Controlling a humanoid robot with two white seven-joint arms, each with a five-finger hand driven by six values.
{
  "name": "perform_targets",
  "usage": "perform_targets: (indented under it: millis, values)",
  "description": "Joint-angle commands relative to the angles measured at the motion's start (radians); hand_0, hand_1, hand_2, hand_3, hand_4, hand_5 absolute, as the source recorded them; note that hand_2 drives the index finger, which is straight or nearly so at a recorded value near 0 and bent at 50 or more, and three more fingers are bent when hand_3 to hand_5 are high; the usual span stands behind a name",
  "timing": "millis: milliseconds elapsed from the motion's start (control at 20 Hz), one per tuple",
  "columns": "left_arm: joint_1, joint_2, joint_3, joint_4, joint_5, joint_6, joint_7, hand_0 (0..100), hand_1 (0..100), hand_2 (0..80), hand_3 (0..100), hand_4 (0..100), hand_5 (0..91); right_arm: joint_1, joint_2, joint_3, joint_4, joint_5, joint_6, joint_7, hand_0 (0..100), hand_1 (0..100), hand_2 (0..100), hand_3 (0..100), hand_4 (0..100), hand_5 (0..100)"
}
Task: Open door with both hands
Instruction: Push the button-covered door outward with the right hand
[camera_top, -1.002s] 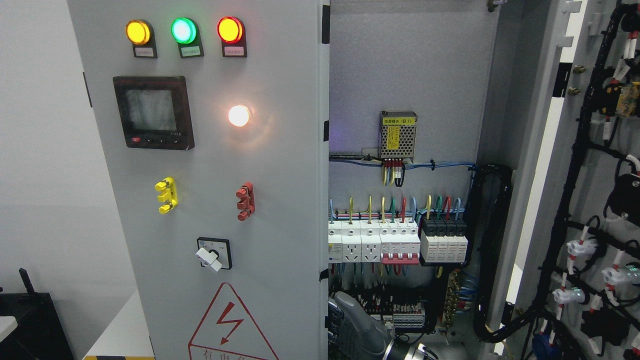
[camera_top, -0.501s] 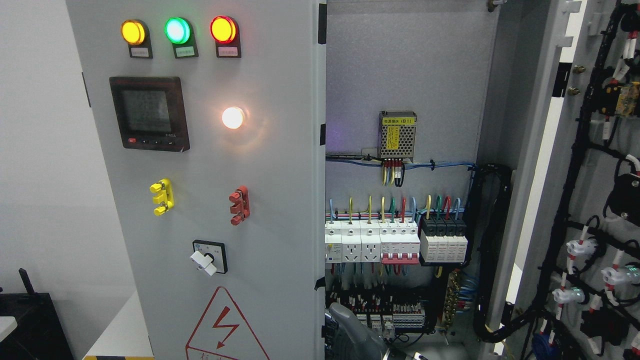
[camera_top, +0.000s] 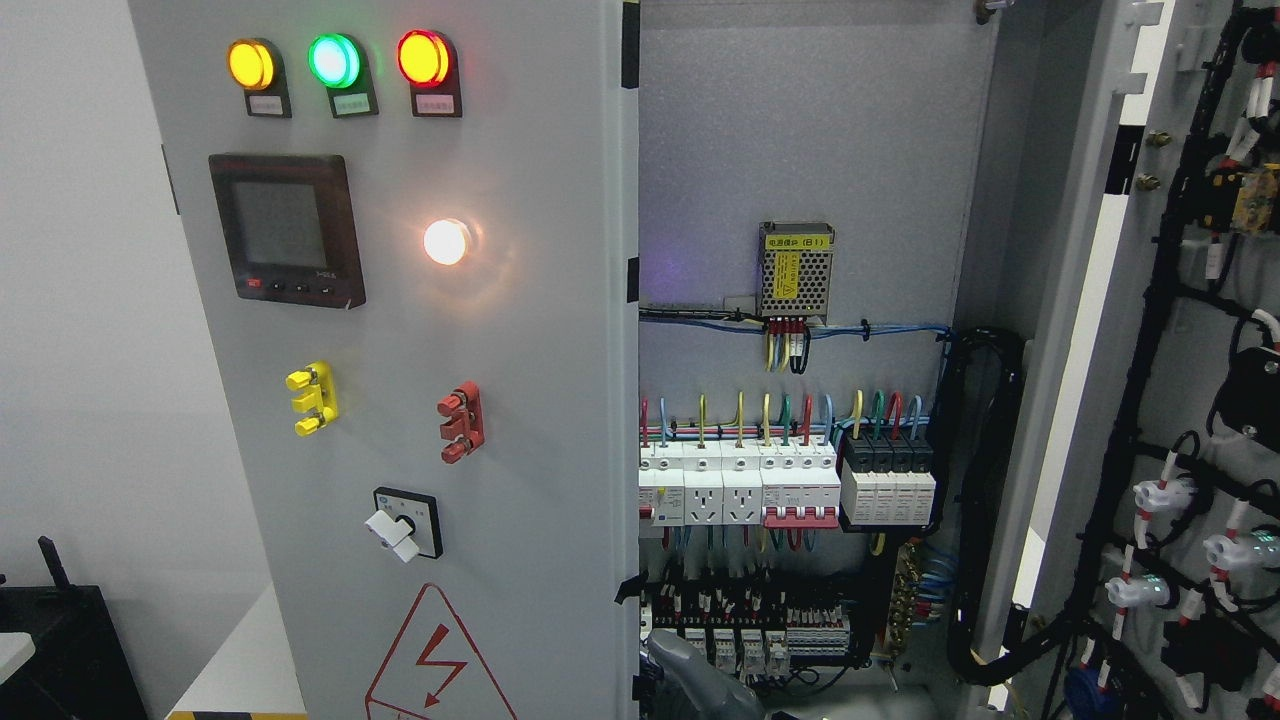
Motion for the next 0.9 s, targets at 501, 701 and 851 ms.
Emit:
perform_targets:
  millis: [501, 701, 851]
  values:
    - [-0.001, 0.0, 0.0, 0.0, 0.0, 0.001, -0.003, 0, 0, 0.0, 0, 3, 0.0, 0.026, 0.003, 0.056, -0.079, -0.003, 0.001, 0.004, 11, 0, 0, 0, 0, 0]
    - [0.0, 0.0, 0.0, 0.0, 0.0, 0.001, -0.003, 0, 0, 0.0, 0, 3, 0.0, 0.036, 0.003, 0.066, -0.095, -0.003, 0.0, 0.004, 11, 0, 0, 0, 0, 0]
    - [0.0, 0.0, 0.0, 0.0, 0.0, 0.001, -0.003, 0, 0, 0.0, 0, 3, 0.0, 0.046, 0.005, 0.077, -0.116, -0.003, 0.0, 0.004, 11, 0, 0, 0, 0, 0]
